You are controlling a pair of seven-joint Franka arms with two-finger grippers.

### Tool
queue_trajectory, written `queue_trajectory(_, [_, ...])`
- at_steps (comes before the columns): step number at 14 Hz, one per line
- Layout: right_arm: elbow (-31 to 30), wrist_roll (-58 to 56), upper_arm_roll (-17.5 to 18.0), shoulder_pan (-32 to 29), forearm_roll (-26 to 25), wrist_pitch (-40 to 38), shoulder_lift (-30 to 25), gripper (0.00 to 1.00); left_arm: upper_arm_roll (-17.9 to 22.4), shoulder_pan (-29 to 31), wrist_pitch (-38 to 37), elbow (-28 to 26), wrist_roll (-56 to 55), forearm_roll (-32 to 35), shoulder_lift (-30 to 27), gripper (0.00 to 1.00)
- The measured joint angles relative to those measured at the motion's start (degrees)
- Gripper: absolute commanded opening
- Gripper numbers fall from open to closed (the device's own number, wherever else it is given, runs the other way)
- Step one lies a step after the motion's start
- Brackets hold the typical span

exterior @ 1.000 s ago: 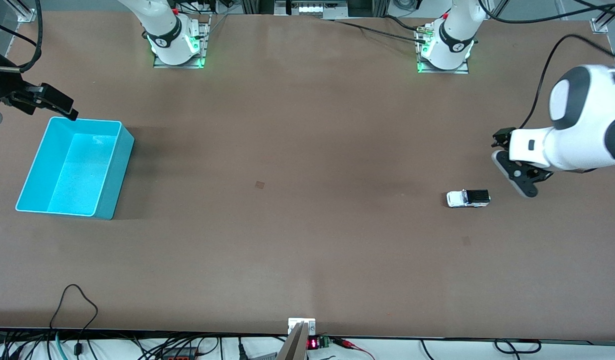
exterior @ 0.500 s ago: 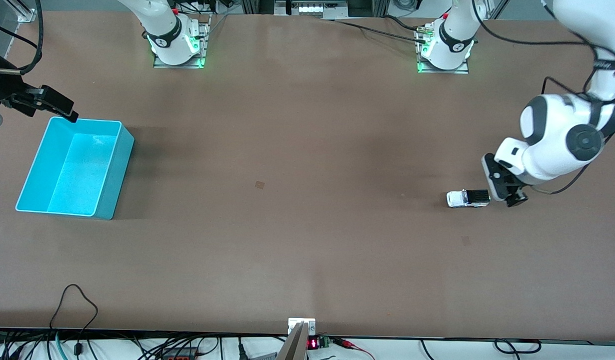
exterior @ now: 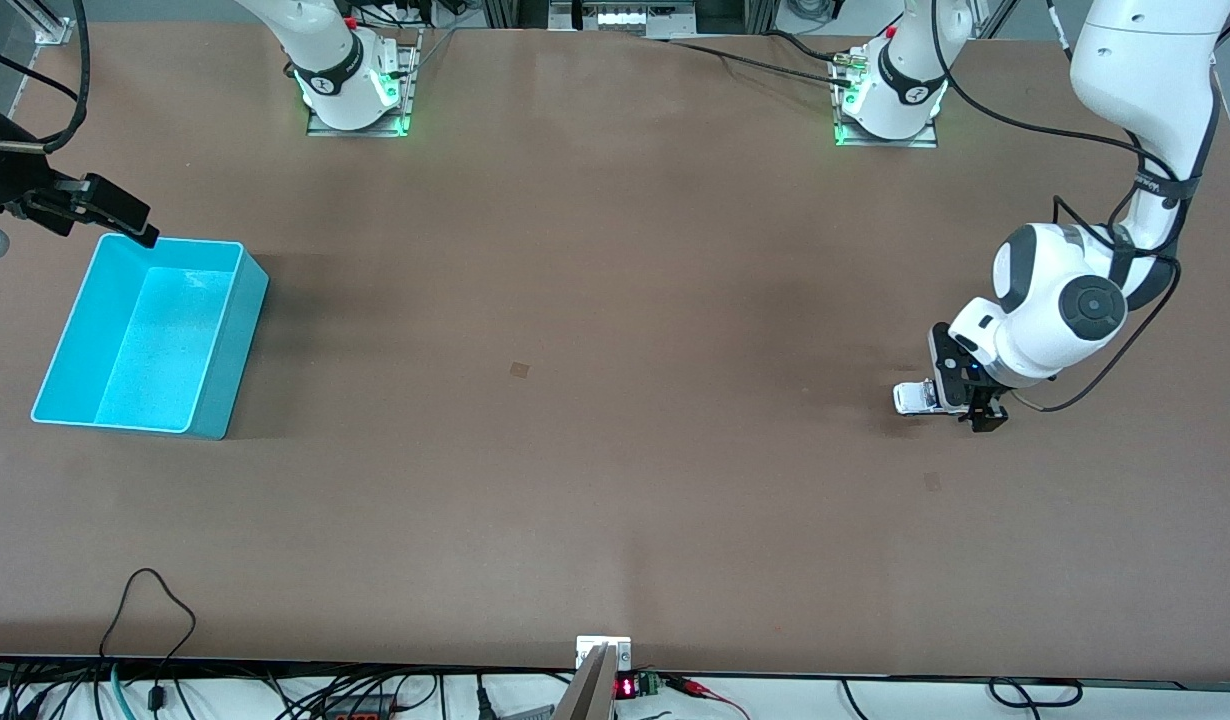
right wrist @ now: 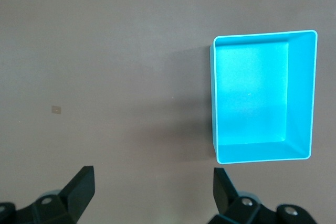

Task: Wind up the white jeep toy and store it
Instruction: 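Lower the left gripper and grasp the white jeep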

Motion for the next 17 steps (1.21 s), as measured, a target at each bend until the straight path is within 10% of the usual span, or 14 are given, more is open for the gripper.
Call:
queue_trajectory(5, [0.14,0.00,-0.06,-0.03,0.00,0.00,0.00,1.00,0.01,0.00,2.95,-1.72,0.19,0.08,0.71,0.28])
queue_trajectory(17, [0.24,0.00,-0.09,-0.05,0.00,0.01,0.00,1.00,0.41,3.04,3.30,-1.56,5.65,0.10,1.05,0.25])
